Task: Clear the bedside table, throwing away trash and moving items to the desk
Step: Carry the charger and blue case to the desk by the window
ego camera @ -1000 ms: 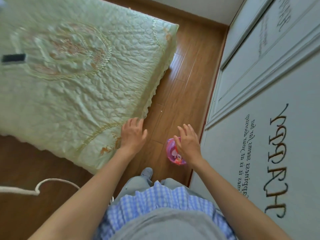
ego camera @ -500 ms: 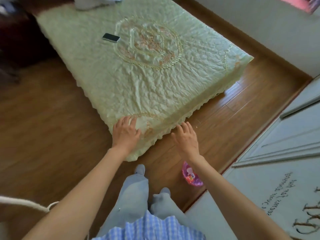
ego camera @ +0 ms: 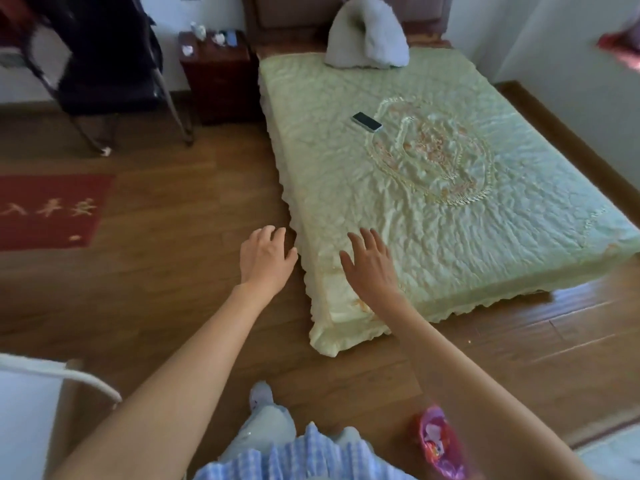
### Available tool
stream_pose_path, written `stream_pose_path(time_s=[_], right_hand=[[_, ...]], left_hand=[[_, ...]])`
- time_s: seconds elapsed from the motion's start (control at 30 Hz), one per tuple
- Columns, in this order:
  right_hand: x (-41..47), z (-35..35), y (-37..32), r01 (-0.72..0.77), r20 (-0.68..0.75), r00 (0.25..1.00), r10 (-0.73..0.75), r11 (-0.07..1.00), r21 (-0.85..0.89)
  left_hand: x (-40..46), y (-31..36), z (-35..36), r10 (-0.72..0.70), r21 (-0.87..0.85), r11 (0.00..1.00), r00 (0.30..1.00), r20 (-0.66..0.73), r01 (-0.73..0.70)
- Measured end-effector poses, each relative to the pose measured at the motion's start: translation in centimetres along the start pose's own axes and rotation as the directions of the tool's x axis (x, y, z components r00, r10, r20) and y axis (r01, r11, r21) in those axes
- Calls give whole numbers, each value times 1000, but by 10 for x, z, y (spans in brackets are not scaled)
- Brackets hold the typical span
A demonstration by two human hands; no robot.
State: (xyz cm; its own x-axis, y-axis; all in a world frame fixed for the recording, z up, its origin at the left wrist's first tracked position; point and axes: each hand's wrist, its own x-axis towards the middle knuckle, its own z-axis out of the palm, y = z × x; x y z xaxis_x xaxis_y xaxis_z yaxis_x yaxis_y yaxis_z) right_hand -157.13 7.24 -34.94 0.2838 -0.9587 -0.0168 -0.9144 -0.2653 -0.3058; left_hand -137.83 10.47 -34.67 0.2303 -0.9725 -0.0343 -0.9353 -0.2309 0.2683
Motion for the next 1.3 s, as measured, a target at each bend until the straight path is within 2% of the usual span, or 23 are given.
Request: stream_pose_path(time_s=[0.23, 0.5, 0.7, 0.97, 1.3], right_hand=[[89, 10, -119, 114, 4, 993, -114, 993, 4], [174, 26, -186, 179, 4, 984, -179, 984, -13], [264, 35, -212, 237, -8, 971, -237, 972, -5], [431, 39, -237, 302, -27, 953, -301, 953, 28], [603, 38, -255, 349, 3, 937, -349, 937, 15]], left_hand=[[56, -119, -50, -86, 12, 996, 993, -84, 87], [112, -216, -85, -184, 26, 982, 974, -131, 189], [182, -256, -96, -212, 69, 972, 965, -156, 225], [331, -286, -120, -251, 90, 958, 947, -201, 273], [496, -305, -145, -213, 118, 964, 957, -195, 238]])
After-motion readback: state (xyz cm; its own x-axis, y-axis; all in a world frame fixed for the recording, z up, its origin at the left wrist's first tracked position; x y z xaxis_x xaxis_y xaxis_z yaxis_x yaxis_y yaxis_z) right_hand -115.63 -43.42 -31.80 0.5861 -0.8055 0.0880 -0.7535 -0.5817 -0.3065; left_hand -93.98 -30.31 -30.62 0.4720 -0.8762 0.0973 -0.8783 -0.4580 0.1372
